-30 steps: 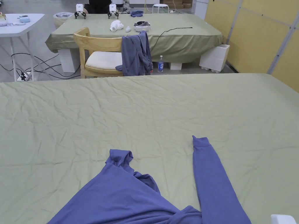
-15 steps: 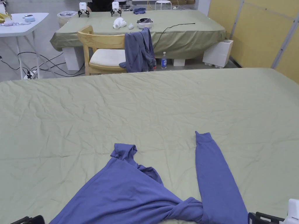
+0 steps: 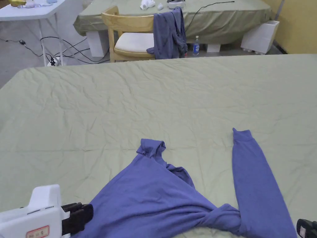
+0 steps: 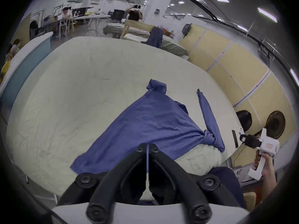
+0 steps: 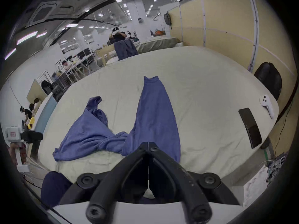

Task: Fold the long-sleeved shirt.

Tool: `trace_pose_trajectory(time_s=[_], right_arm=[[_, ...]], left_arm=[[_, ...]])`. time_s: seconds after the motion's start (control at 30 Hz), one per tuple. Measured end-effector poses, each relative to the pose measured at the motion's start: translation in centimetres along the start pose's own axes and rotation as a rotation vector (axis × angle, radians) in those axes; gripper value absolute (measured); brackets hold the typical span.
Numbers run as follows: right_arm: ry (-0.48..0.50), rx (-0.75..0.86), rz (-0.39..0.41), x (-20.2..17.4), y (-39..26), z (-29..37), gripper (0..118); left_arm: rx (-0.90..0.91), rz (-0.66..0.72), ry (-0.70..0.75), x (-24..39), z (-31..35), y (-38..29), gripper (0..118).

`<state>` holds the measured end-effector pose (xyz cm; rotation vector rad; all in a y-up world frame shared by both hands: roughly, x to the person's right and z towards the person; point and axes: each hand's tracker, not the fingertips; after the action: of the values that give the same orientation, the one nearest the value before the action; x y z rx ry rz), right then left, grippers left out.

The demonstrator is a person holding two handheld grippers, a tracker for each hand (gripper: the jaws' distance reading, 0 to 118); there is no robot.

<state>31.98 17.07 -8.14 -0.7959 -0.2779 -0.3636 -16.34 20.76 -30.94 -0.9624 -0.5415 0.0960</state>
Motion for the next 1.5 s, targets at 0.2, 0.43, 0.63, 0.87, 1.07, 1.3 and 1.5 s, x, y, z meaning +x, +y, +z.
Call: trace_pose_trajectory(time_s=[0.2, 0.43, 0.63, 0.87, 1.07, 1.3, 1.5], right_arm=[[0.018, -0.011, -0.001, -0.4, 0.2, -1.7, 3], [0.020, -0.047, -0.032, -0.3, 0.2, -3.9, 3], [0.003, -0.061, -0.046, 0.2, 0.3, -4.8, 3], [-0.053, -0.132, -0.027, 1.3, 0.2, -6.6, 3], [-0.070, -0.166, -0.112, 2.7, 0.9, -8.5, 27], [-0.125, -0.214, -0.035, 3.0, 1.9, -11.7, 115], [-0.091, -0.309, -0.031, 2.0, 3.8, -16.0, 106]], left_arm=[[-0.049, -0.102, 0.038, 2.2, -7.6, 5.7, 114], [-0.167, -0.155, 0.145, 2.6, -21.3, 10.6, 103], [-0.167, -0.201, 0.279, 2.4, -28.5, 10.8, 91], [-0.210, -0.366, 0.217, 4.1, -27.9, 9.3, 12], [-0.135, -0.280, 0.162, 5.5, -23.4, 9.4, 4], [0.020, -0.204, 0.116, 6.6, -14.2, 9.2, 4], [0.134, -0.125, 0.067, 7.0, -6.0, 8.6, 4]])
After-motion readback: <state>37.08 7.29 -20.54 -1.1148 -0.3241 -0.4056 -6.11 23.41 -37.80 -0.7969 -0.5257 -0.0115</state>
